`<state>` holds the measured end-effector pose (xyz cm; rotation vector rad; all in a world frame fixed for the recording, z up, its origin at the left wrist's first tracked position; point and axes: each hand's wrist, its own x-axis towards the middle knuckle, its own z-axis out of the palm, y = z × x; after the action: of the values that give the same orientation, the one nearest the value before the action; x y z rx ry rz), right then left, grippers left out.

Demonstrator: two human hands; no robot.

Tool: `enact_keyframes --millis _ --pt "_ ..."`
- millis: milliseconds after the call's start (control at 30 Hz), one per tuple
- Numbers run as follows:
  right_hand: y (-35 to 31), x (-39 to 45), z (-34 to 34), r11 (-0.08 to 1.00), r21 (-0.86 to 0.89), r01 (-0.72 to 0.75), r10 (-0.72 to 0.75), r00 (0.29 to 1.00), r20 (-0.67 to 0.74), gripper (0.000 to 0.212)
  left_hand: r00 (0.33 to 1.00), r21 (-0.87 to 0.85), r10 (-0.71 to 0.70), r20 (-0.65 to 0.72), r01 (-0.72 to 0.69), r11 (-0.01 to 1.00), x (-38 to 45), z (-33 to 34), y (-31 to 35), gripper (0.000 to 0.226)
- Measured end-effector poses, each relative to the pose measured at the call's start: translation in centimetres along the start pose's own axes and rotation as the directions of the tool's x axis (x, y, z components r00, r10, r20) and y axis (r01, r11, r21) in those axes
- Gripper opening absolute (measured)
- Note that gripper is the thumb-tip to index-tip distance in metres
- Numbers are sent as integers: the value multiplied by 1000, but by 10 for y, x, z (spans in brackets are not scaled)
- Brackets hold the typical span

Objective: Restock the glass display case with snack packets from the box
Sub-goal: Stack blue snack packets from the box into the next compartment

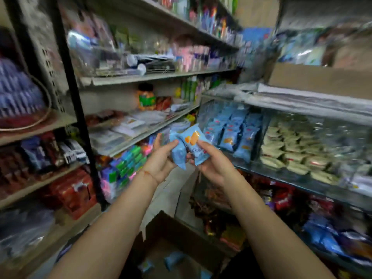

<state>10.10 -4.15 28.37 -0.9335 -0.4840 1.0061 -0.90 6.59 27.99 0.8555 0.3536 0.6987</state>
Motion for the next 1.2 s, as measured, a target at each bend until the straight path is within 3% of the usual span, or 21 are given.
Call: enact_keyframes --millis 67,133,233,300,400,500,633,700,800,933,1033,1200 --pt "-33 -8 6 996 8 90 -90 996 -22 14 999 51 37 24 -38 998 5 30 10 60" --pt "-62 -13 7 981 -28 194 -196 971 -136 8 995 143 78 67 -87 986 9 56 15 63" --pt "-93 -14 -3 937 -208 280 -339 874 -348 22 993 299 74 94 -99 949 12 87 11 68" --pt "-103 -4 -20 894 -358 268 -412 805 -426 34 994 410 73 84 -101 906 19 103 -1 62" --pt "-113 14 -43 843 -507 181 -465 720 -516 58 991 489 106 78 -131 862 35 123 -14 33" --pt "-123 34 -59 662 -749 33 -573 666 -477 59 980 627 182 78 -190 755 66 129 -18 32" --pt "-125 68 -81 369 -911 -184 -612 690 -387 58 941 798 300 158 -300 522 101 129 -21 48" --pt "-127 80 -89 278 -919 -280 -547 740 -391 62 923 850 315 223 -342 401 110 126 -29 49" --pt "-133 92 -95 191 -889 -415 -443 772 -456 76 931 882 245 272 -343 324 119 113 -46 49" --pt "-126 110 -98 139 -857 -496 -394 766 -508 86 951 893 251 179 -265 365 125 99 -53 53" --pt "-117 120 -104 159 -850 -502 -376 765 -522 77 967 944 194 166 -212 251 134 100 -49 59" --pt "-111 130 -112 273 -843 -464 -355 766 -536 75 977 968 166 134 -165 190 140 101 -49 63"
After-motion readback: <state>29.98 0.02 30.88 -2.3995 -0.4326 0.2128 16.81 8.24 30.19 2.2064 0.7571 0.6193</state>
